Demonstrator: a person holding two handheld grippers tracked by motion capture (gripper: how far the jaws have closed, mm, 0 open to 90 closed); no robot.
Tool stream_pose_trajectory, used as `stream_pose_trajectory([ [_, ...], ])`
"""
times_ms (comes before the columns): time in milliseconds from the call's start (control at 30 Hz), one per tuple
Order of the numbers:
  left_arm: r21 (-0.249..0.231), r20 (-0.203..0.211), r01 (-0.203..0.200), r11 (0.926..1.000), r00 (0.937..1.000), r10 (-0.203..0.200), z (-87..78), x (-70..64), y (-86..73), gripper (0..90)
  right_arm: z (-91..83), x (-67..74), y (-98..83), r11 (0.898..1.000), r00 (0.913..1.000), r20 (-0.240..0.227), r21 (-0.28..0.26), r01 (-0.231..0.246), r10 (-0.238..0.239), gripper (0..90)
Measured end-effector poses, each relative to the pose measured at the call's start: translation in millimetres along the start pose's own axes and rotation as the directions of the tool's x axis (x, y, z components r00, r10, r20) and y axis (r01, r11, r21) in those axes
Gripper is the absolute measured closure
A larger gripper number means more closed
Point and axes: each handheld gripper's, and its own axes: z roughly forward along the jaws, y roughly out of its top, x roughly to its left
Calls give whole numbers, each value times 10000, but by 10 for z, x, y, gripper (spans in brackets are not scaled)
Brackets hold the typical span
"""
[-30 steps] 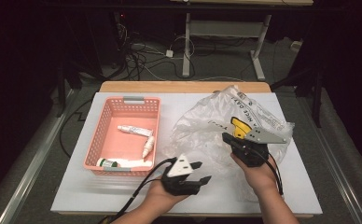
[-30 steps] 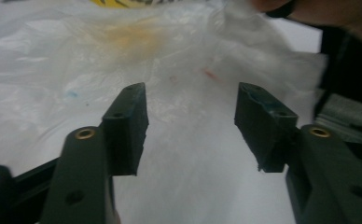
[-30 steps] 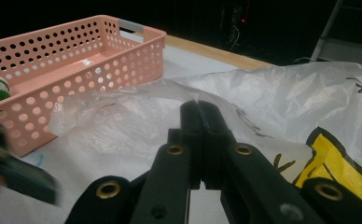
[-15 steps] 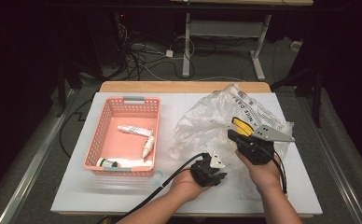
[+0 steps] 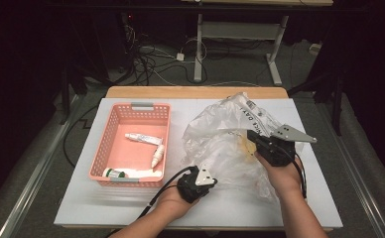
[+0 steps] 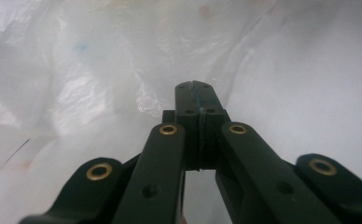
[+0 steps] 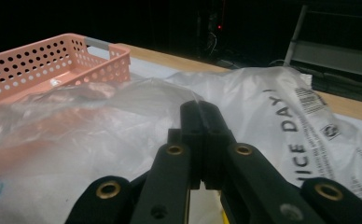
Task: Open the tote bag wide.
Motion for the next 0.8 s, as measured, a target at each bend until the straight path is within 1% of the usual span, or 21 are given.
stream_pose_trajectory([
  [33,0,0,0,10000,10000,0,0,0,0,888,-12,0,19,10000,10000,45,-64,20,-20,900],
  [67,10,-108,110,9999,9999,-110,-17,29,-37,888,-30,-1,40,9999,10000,66,-148,16,-15,900],
  [133,3,-143,170,9999,9998,-170,-8,43,-52,887,-87,11,102,9990,9998,142,-423,107,-101,900],
  [167,3,-143,170,9999,9998,-170,-8,43,-52,887,-87,11,102,9990,9998,142,-423,107,-101,900],
  [200,76,-194,11,10000,9998,-10,9,35,-54,887,-167,50,183,9965,9998,54,-822,171,-167,900],
  [233,76,-194,11,10000,9998,-10,9,35,-54,887,-167,50,183,9965,9998,54,-822,171,-167,900],
  [267,66,-178,20,10000,9998,-19,19,32,-55,886,-248,123,267,9924,9992,21,-1171,391,-391,900],
  [300,66,-178,20,10000,9998,-19,19,32,-55,886,-248,123,267,9924,9992,21,-1171,391,-391,900],
  [333,55,-157,61,10000,9999,-60,22,44,-56,886,-316,194,326,9881,9985,-60,-1443,526,-541,900],
  [400,63,-159,85,9999,9998,-84,26,48,-56,886,-366,244,359,9829,9981,-197,-1758,544,-587,900],
  [433,44,-172,119,9999,9998,-118,31,50,-56,886,-366,244,359,9829,9981,-197,-1758,544,-587,900],
  [500,29,-181,163,9999,9997,-163,39,60,-57,886,-430,326,390,9763,9967,-189,-2036,733,-787,900],
  [600,47,-260,220,9997,9994,-218,48,71,-59,886,-462,360,390,9738,9965,-182,-2143,756,-814,900],
  [633,54,-304,253,9997,9992,-251,52,76,-60,886,-453,348,374,9748,9964,-106,-2079,804,-845,900],
  [700,-11,-316,366,9993,9988,-367,48,91,-58,886,-463,301,340,9750,9982,-79,-2147,563,-594,900],
  [733,-103,-290,493,9987,9983,-496,49,97,-53,885,-490,276,338,9736,9986,-34,-2223,515,-536,900],
  [767,-163,-239,523,9985,9983,-527,64,101,-30,886,-527,260,349,9713,9983,69,-2308,577,-577,900],
  [800,-138,-210,440,9989,9988,-443,80,97,-12,886,-573,256,371,9688,9986,146,-2421,527,-507,900],
])
